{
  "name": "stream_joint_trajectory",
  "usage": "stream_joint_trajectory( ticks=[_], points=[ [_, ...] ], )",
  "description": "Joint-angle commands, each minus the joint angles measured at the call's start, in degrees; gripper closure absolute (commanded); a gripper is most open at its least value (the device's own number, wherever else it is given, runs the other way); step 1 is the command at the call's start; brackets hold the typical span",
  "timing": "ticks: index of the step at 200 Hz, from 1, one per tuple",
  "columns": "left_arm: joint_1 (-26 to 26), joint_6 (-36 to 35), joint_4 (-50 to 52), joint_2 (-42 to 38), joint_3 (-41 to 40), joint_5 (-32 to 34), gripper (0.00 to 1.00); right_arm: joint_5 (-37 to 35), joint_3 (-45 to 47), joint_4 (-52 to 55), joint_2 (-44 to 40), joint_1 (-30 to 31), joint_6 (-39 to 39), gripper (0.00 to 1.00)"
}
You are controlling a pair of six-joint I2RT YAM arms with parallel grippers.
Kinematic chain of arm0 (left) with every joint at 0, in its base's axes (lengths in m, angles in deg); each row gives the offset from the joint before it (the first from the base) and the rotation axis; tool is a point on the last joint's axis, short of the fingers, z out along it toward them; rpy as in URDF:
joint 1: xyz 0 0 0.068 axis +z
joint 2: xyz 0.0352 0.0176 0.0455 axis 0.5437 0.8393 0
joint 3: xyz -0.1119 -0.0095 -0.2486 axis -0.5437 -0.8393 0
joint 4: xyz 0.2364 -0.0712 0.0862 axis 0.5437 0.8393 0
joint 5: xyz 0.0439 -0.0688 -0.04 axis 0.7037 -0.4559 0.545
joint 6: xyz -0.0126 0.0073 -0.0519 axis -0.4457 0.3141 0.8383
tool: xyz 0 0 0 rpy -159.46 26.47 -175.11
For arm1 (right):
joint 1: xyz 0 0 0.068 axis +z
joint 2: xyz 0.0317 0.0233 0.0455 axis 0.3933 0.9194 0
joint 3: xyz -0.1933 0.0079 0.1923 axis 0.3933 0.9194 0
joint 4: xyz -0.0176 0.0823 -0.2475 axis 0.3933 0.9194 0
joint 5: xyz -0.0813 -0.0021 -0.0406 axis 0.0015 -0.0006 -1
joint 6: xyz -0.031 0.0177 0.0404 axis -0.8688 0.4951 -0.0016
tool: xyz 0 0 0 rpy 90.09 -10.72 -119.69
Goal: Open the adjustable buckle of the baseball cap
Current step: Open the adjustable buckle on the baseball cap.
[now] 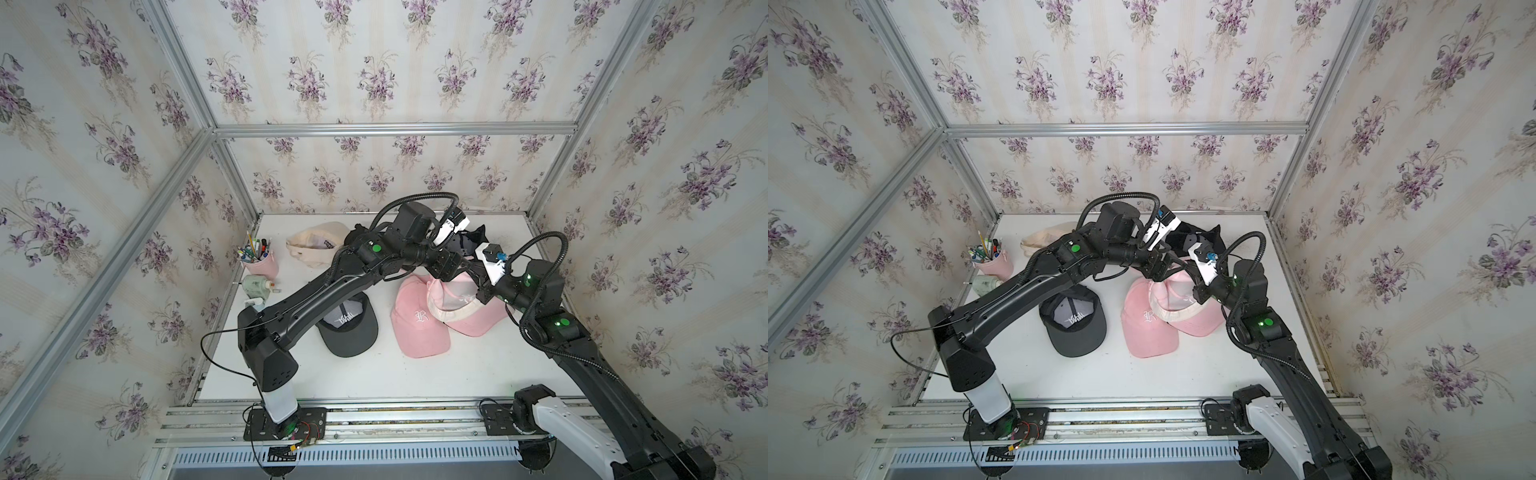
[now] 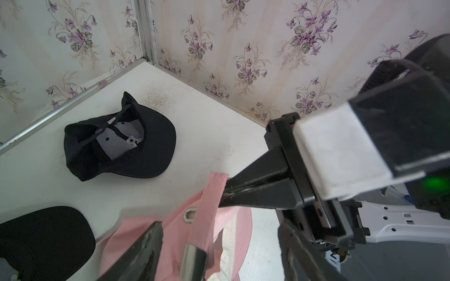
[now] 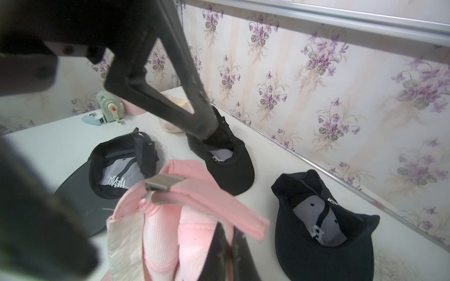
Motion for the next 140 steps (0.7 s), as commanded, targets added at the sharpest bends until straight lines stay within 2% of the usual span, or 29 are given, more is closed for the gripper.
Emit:
stream_joint_trajectory(
  ticks=[1, 61, 97, 140],
  points=[
    [0.05, 1.21, 0.22, 1.04, 1.42, -0.86, 0.23, 0.69, 0.31, -3.84, -0.62, 0.75, -2.35, 1.00],
    [0.05, 2.71, 1.80, 5.29, 5.16, -1.50, 0.23, -0.19, 1.00, -4.61, -1.66, 2.47, -3.90, 1.00],
    [0.13, 2.91, 2.20, 6.53, 5.44, -2.61, 0.28, -1.50, 0.96, -4.71, -2.02, 2.97, -4.12, 1.00],
    [0.31, 2.70, 2.25, 6.32, 5.22, -2.51, 0.40, -2.60, 1.26, -5.04, -2.91, 3.06, -4.36, 1.00]
  ],
)
